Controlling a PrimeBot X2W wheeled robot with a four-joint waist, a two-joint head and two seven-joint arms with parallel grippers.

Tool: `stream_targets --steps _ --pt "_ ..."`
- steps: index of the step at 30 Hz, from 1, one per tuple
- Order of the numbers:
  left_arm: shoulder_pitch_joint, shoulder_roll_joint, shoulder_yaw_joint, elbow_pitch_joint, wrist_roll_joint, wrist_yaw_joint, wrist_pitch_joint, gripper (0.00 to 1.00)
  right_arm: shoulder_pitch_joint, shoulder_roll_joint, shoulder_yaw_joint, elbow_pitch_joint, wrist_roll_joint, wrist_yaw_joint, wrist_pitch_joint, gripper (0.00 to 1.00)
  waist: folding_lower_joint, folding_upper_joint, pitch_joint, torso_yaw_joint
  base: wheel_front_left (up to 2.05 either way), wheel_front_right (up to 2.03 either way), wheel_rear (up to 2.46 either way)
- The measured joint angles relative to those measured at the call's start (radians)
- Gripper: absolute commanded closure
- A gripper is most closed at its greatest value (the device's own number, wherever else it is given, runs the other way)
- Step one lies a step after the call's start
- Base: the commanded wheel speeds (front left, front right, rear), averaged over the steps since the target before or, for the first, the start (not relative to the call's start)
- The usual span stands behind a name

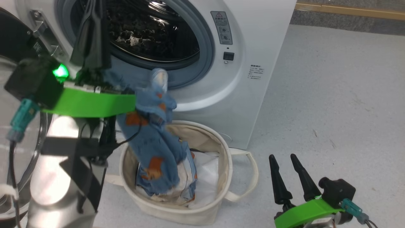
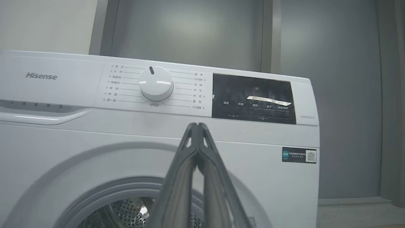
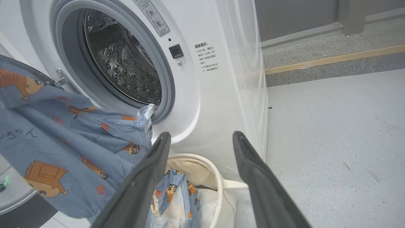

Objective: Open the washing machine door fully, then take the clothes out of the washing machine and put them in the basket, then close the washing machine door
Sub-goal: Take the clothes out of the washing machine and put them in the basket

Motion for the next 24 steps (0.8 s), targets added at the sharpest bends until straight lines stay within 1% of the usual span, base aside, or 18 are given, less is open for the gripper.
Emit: stream_targets --steps 2,5,7,11,14,18,24 --pt "0.032 0.007 0.011 0.012 0.017 0.028 -0.009 1.00 0.000 0.000 -0.001 0.000 0.000 0.000 0.000 0.00 0.0000 0.0000 0.002 -0.005 0.00 0.00 0.00" --pt "0.093 0.008 0.009 0.053 0.018 0.047 -0.008 1.00 0.000 0.000 -0.007 0.000 0.000 0.000 0.000 0.00 0.0000 0.0000 0.004 -0.010 0.00 0.00 0.00" --pt "0.116 0.008 0.004 0.072 0.017 0.046 -0.004 1.00 0.000 0.000 -0.010 0.000 0.000 0.000 0.000 0.00 0.0000 0.0000 0.004 -0.011 0.00 0.00 0.00" --pt "0.196 0.001 -0.036 0.148 0.016 0.023 0.009 1.00 0.000 0.000 -0.013 0.003 -0.001 0.000 0.000 0.00 0.0000 0.0000 0.006 -0.008 0.00 0.00 0.00" --pt "0.206 -0.010 -0.058 0.193 0.016 0.012 -0.004 1.00 0.000 0.000 -0.013 0.007 -0.002 0.000 0.000 0.00 0.0000 0.0000 0.010 -0.002 0.00 0.00 0.00" --pt "0.186 -0.025 -0.087 0.209 0.016 0.003 -0.028 1.00 -0.001 0.000 -0.012 0.006 -0.004 0.000 0.000 0.00 0.0000 0.0000 0.020 0.006 0.00 0.00 0.00" --pt "0.067 -0.047 -0.125 0.175 0.027 0.002 -0.043 1.00 -0.004 0.000 -0.007 0.005 -0.006 0.000 0.000 0.00 0.0000 0.0000 0.039 0.004 0.00 0.00 0.00"
